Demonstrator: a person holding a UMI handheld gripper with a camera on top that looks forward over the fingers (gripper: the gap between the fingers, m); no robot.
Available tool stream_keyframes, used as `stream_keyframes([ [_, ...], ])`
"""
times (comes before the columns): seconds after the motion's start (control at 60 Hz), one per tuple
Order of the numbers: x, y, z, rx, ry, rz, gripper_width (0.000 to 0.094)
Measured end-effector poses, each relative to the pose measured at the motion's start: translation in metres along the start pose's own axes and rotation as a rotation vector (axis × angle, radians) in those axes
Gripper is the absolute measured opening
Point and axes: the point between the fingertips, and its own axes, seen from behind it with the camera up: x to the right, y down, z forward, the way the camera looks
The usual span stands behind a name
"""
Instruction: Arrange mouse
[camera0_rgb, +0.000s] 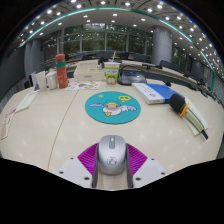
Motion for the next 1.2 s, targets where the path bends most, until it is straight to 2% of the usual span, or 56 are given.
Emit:
stream_keyframes([
  [0.1, -0.003, -0.003, 0.000, -0.013, 0.002, -0.035, 0.0355],
  [0.183, -0.009, -0.022, -0.007, 0.001, -0.014, -0.040, 0.0355],
  [0.333, -0.014, -0.122, -0.027, 0.146, -0.045, -0.031, 0.0357],
  [0.467, -0.007, -0.201, 0.006, 0.236, -0.064, -0.014, 0.0354],
  [0.583, 0.000, -0.215, 0.069, 0.193, -0.062, -0.021, 0.0353],
  [0.8, 0.001, -0.160, 0.150, 0.044, -0.091, -0.024, 0.0357],
  [0.95, -0.006, -0.135, 0.165, -0.009, -0.137, -0.024, 0.0460],
  [1.017, -0.006, -0.137, 0.162, -0.002, -0.136, -0.027, 0.0518],
  [1.05, -0.004, -0.139, 0.158, -0.001, -0.127, -0.029, 0.0598],
  [1.117, -0.005, -0.143, 0.144, 0.003, -0.124, -0.040, 0.0842],
  [1.133, -0.004, -0.144, 0.140, 0.006, -0.121, -0.041, 0.0873],
  [1.2, -0.005, -0.151, 0.114, 0.024, -0.112, -0.045, 0.0853],
])
